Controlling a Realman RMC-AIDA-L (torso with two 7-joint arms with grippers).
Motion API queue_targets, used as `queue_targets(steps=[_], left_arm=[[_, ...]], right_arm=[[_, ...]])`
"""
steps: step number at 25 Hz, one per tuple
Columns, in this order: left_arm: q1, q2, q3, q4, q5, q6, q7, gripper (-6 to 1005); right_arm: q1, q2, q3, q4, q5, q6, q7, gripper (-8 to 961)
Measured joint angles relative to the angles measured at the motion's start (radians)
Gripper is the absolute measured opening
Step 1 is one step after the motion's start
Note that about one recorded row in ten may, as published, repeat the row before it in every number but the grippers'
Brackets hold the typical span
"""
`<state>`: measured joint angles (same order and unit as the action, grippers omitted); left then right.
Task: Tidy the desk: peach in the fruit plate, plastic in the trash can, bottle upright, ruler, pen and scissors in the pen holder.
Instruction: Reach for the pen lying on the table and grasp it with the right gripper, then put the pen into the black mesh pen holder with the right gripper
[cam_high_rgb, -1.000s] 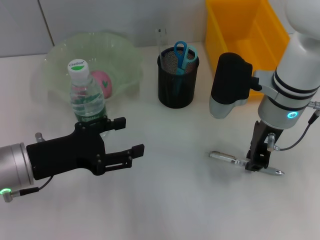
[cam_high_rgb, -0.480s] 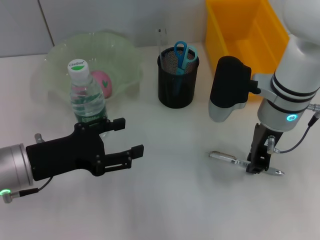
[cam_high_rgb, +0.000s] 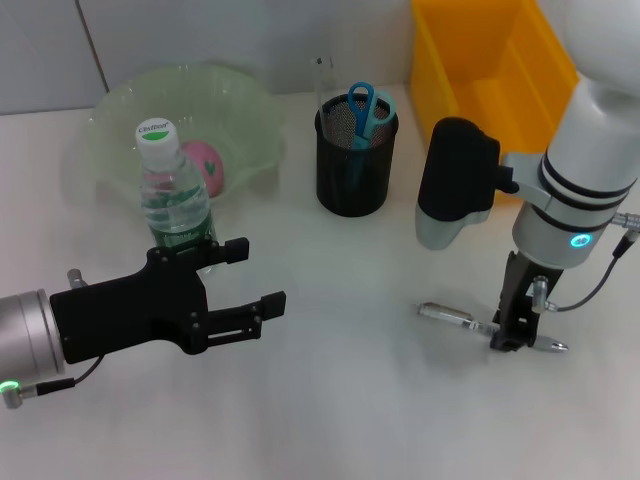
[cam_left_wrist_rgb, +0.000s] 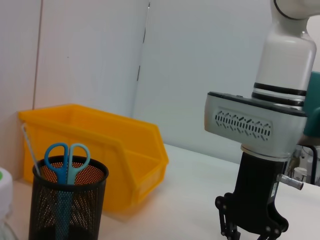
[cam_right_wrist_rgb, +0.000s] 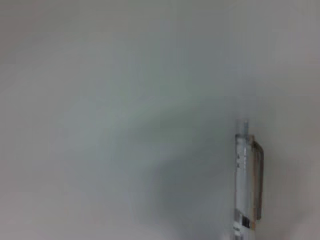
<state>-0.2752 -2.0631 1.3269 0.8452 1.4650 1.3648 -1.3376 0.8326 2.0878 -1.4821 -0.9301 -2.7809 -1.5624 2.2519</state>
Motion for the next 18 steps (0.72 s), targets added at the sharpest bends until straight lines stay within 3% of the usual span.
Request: queue_targets(steps=[6, 11, 18], left_arm=[[0.001, 0.000, -0.001, 0.000, 0.000, 0.002, 0.000, 827], [0.002, 0.000, -0.014, 0.000, 0.000, 0.011, 0.002, 827], [0.004, 0.000, -0.026, 0.000, 0.000, 0.023, 0.005, 827]], right_arm=[[-0.014, 0.000, -0.022, -0.023, 0.000, -0.001, 0.000, 221], [-0.062, -0.003, 0.003, -0.173, 0.046, -0.046, 0.000, 174], [-0.104, -0.009, 0.221, -0.342, 0.151, -0.084, -0.045, 148]])
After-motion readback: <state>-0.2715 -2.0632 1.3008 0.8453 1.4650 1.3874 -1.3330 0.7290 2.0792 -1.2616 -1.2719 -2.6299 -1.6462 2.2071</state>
